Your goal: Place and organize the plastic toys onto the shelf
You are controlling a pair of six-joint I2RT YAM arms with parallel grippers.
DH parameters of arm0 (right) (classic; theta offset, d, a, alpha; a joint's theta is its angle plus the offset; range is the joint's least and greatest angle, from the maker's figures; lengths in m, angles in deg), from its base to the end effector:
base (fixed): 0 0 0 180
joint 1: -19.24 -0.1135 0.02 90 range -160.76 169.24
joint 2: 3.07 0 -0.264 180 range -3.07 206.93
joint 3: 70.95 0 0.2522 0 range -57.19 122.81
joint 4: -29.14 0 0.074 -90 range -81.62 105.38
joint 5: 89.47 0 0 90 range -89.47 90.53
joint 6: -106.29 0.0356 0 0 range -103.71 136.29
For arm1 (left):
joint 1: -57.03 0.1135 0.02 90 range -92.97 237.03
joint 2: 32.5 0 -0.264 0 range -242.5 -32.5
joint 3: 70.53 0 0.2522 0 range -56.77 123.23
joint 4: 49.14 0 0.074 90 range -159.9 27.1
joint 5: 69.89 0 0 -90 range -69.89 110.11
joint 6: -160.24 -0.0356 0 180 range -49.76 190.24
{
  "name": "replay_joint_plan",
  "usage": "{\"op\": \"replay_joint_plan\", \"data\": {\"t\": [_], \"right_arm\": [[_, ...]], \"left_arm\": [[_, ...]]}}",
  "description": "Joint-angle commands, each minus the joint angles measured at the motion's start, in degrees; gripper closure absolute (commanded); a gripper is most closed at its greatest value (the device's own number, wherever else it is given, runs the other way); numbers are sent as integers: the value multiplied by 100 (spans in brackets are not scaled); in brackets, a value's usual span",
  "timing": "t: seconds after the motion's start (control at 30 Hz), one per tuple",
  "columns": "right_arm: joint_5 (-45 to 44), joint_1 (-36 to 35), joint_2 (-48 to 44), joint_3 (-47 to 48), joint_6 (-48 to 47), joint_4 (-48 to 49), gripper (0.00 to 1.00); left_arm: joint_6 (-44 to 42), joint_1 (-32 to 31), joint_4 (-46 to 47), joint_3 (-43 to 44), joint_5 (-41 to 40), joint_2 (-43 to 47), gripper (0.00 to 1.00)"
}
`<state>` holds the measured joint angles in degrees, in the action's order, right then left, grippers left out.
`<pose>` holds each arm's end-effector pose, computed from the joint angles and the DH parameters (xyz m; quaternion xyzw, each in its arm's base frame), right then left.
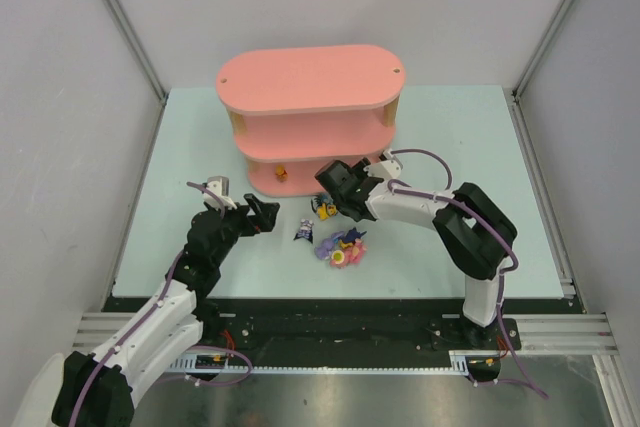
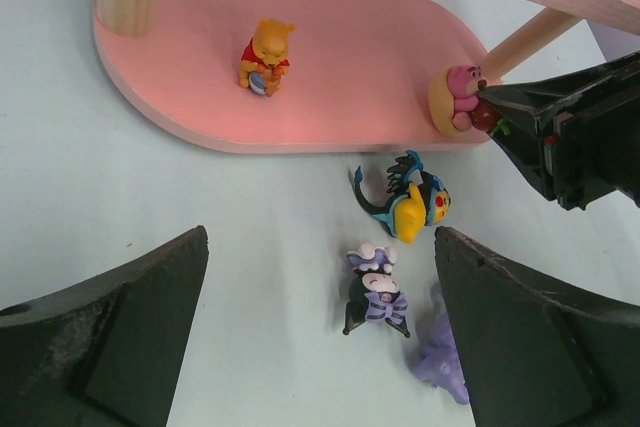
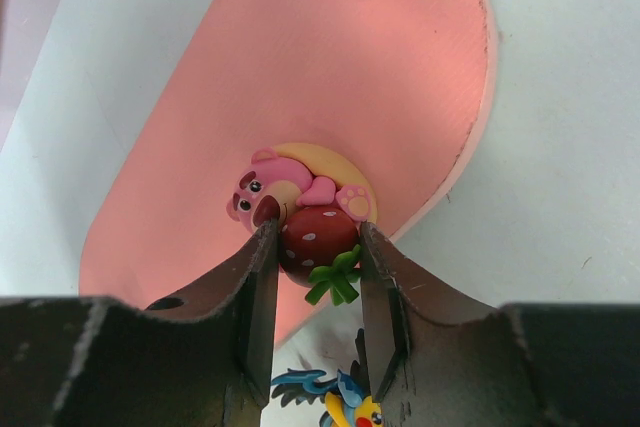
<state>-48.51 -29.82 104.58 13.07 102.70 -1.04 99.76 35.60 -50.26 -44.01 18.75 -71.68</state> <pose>0.2749 0.2759 0.1854 0.3990 0.7780 0.1120 0.4721 0.1566 -0.0605 0.1989 -0.0628 0.7843 -0.2570 0.5611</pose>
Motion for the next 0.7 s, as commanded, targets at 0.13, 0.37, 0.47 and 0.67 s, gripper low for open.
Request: {"op": "replay_joint_plan", "data": {"t": [0.13,0.37,0.47,0.67], "right_arm": [[-238,-7,229,480,-107,210,100],[-194,-16,282,506,-186,298,91],[-194,-16,291,506,-195,307,84],[-176,-25,309,506,-204,324,70]], "left_arm": [[-51,-28,-43,271,-83,86,0],[-78,-28,-87,298,-101,95,0],[-87,-28,-95,298,-118,86,0],[-87,-28,-104,289,-109,86,0]]}}
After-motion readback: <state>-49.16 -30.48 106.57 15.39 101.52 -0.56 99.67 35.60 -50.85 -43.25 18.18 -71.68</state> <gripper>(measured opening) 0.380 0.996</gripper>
